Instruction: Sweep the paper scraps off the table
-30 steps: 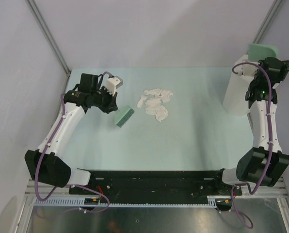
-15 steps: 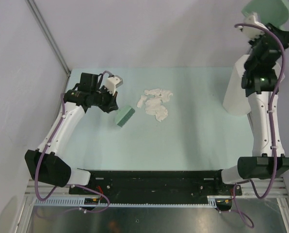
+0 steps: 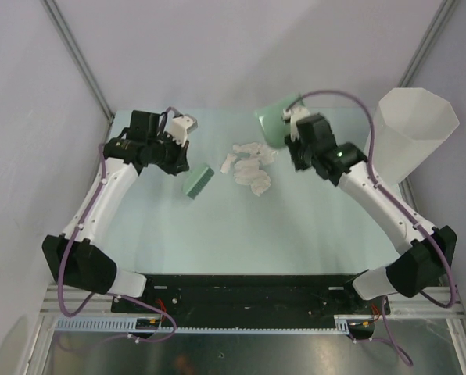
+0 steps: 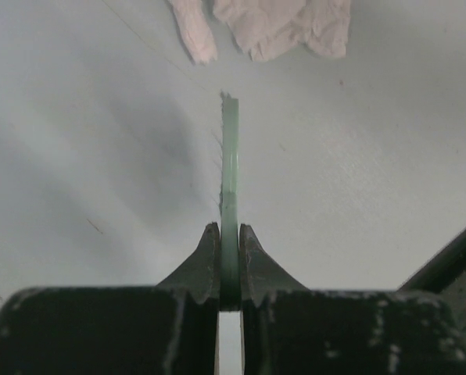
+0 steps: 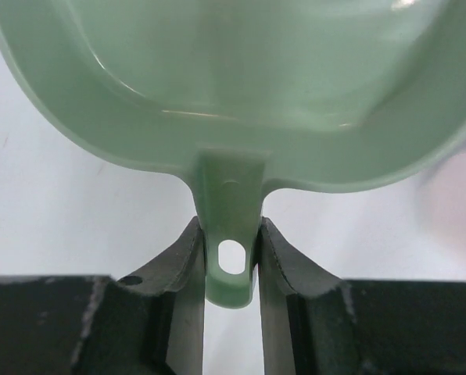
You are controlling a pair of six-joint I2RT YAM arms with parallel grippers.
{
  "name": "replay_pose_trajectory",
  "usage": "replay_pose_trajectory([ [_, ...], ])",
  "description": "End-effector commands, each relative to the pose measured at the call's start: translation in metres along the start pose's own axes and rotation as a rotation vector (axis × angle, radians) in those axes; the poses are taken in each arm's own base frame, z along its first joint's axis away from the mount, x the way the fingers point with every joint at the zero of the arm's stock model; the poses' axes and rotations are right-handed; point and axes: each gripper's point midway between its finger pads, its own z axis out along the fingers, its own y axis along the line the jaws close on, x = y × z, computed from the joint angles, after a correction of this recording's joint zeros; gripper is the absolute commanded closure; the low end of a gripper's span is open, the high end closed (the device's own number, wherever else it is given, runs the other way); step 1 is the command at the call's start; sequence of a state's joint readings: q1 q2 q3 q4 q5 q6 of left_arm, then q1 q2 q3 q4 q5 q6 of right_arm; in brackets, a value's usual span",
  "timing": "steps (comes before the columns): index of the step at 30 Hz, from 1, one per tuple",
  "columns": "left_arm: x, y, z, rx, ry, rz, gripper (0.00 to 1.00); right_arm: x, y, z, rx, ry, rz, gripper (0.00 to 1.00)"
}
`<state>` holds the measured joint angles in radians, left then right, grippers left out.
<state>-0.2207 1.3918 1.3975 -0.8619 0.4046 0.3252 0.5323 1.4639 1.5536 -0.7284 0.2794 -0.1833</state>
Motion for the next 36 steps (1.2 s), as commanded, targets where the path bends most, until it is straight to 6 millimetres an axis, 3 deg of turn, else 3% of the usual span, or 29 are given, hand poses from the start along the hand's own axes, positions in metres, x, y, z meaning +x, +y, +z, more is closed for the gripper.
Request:
replay_pose_trajectory([
  [1, -0.041, 0.007, 0.002, -0.051, -0.056, 0.025, 1.00, 0.078, 0.085, -0.011, -0.253, 0.227, 0.383, 1.00],
  [5, -0.076, 0.002, 0.016, -0.074, -0.072, 0.101, 1.00, 0.149, 0.103, -0.017, -0.229, 0.528, 0.357, 1.00],
  [7, -0.092, -0.010, 0.035, -0.057, -0.066, 0.147, 1.00, 0.184, 0.115, -0.025, -0.246, 0.642, 0.344, 1.00],
  [10, -0.110, -0.028, 0.064, -0.025, -0.055, 0.191, 1.00, 0.220, 0.130, -0.034, -0.287, 0.734, 0.378, 1.00],
  [14, -0.128, -0.042, 0.101, -0.011, -0.044, 0.246, 1.00, 0.241, 0.136, -0.034, -0.287, 0.763, 0.414, 1.00],
  [19, -0.144, -0.068, 0.136, 0.009, -0.045, 0.315, 1.00, 0.269, 0.137, -0.018, -0.249, 0.840, 0.400, 1.00],
  [24, -0.113, -0.078, 0.170, 0.061, 0.047, 0.328, 1.00, 0.279, 0.144, -0.007, -0.262, 0.883, 0.375, 1.00],
  [26, -0.090, -0.086, 0.179, 0.121, 0.096, 0.327, 1.00, 0.278, 0.146, -0.003, -0.268, 0.880, 0.375, 1.00],
  [27, -0.086, -0.093, 0.173, 0.159, 0.093, 0.329, 1.00, 0.269, 0.148, 0.000, -0.276, 0.859, 0.377, 1.00],
  [29, -0.058, -0.111, 0.170, 0.275, 0.135, 0.322, 1.00, 0.261, 0.153, 0.007, -0.292, 0.836, 0.373, 1.00],
  [30, -0.059, -0.117, 0.158, 0.297, 0.119, 0.325, 1.00, 0.259, 0.157, 0.009, -0.307, 0.833, 0.357, 1.00],
  [31, -0.043, -0.121, 0.157, 0.325, 0.147, 0.315, 1.00, 0.252, 0.161, 0.013, -0.321, 0.828, 0.350, 1.00],
  [36, -0.026, -0.139, 0.118, 0.420, 0.132, 0.309, 1.00, 0.255, 0.165, 0.006, -0.321, 0.865, 0.286, 1.00],
])
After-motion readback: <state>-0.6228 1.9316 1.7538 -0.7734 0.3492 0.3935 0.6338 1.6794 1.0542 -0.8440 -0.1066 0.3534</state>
